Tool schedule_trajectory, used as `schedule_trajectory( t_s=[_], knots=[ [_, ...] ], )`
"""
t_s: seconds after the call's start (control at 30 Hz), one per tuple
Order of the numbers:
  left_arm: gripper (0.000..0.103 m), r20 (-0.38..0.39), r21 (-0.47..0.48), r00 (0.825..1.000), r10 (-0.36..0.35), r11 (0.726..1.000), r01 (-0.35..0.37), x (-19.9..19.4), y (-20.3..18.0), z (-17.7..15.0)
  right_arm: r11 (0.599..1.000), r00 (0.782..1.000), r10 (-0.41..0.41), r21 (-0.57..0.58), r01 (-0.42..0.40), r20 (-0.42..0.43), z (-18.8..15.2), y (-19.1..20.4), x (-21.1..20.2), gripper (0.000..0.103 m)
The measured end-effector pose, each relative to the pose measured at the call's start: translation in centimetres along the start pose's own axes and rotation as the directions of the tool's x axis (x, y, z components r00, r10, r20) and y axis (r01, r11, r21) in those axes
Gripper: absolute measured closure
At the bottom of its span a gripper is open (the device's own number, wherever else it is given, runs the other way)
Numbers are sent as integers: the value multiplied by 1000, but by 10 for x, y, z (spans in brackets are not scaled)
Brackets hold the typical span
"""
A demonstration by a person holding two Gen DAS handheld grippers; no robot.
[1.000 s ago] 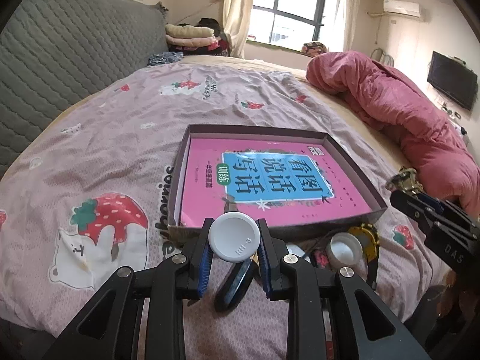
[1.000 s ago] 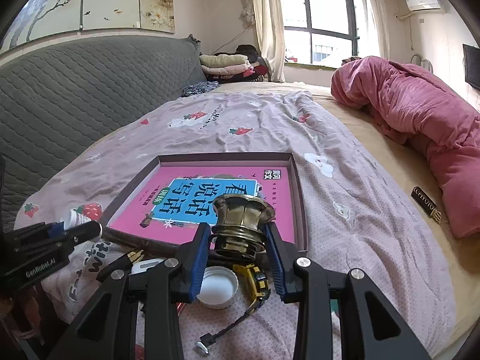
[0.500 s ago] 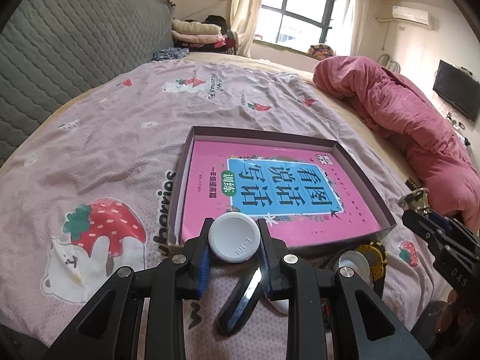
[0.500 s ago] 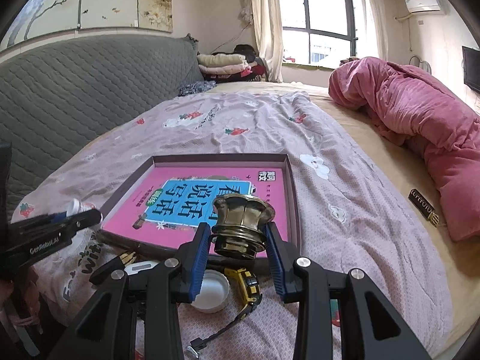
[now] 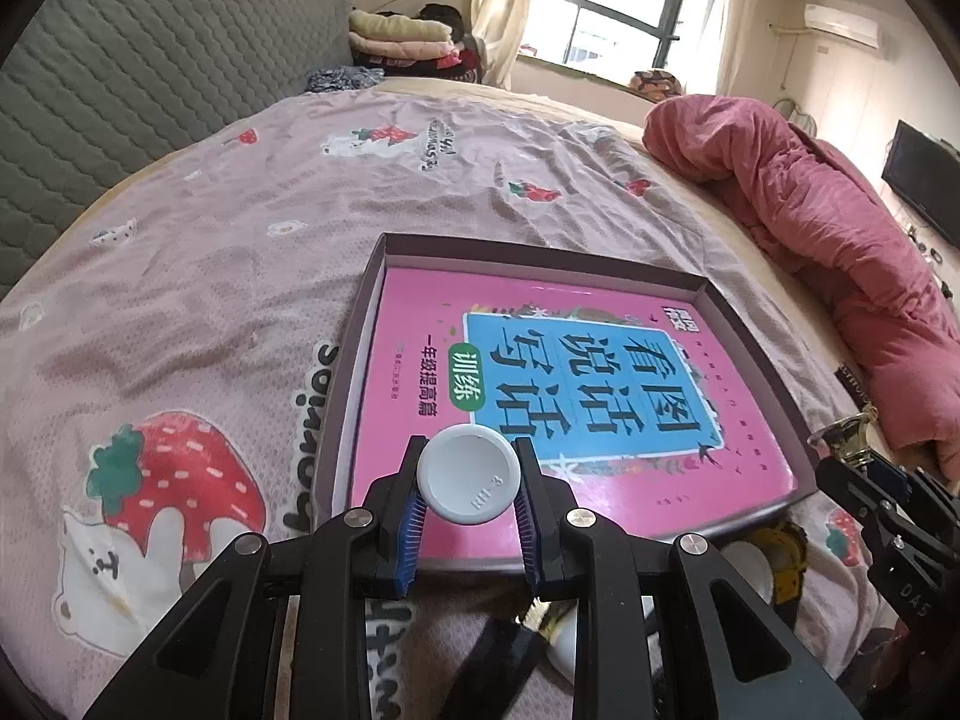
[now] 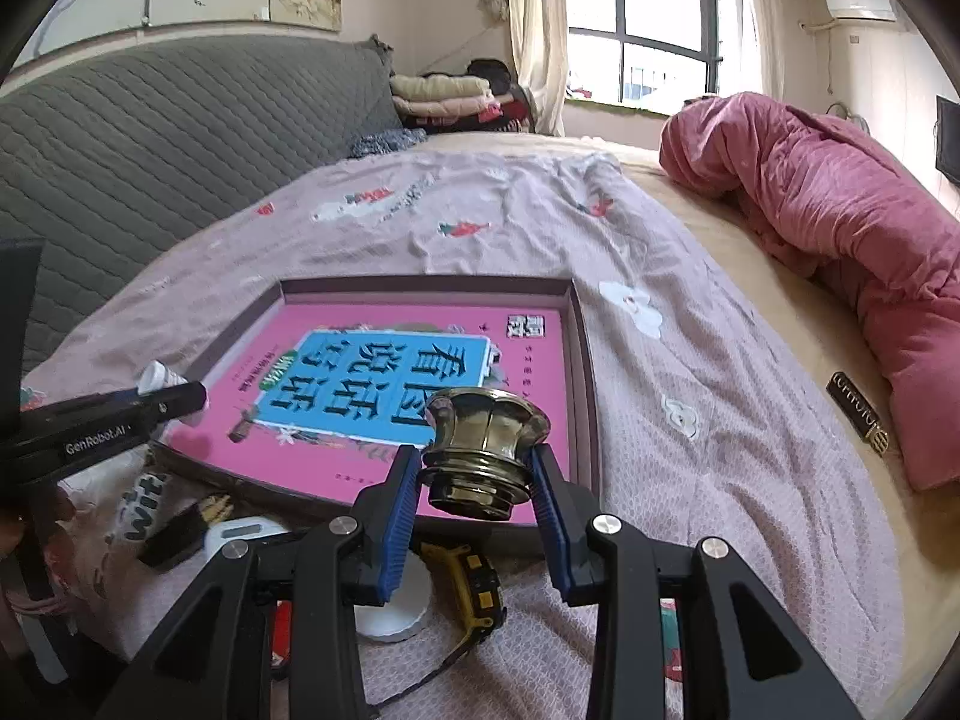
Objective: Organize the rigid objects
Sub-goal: 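Lower the white bottle into the box with the left gripper while the right lowers the brass fitting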
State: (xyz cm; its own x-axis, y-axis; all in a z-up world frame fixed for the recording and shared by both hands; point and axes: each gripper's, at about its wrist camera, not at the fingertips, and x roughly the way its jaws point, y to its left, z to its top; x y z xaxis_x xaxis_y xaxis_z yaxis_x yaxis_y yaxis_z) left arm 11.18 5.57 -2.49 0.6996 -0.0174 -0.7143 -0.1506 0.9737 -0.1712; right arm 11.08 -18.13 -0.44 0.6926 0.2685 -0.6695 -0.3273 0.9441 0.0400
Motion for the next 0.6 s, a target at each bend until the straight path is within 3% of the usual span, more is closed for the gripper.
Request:
schedule_trajectory(
  t_s=[0.6],
  knots=[
    [76, -72, 11, 997, 3, 1000, -2, 34, 5, -2, 1000, 999, -16, 2, 16, -32, -8, -10, 16, 66]
  ],
)
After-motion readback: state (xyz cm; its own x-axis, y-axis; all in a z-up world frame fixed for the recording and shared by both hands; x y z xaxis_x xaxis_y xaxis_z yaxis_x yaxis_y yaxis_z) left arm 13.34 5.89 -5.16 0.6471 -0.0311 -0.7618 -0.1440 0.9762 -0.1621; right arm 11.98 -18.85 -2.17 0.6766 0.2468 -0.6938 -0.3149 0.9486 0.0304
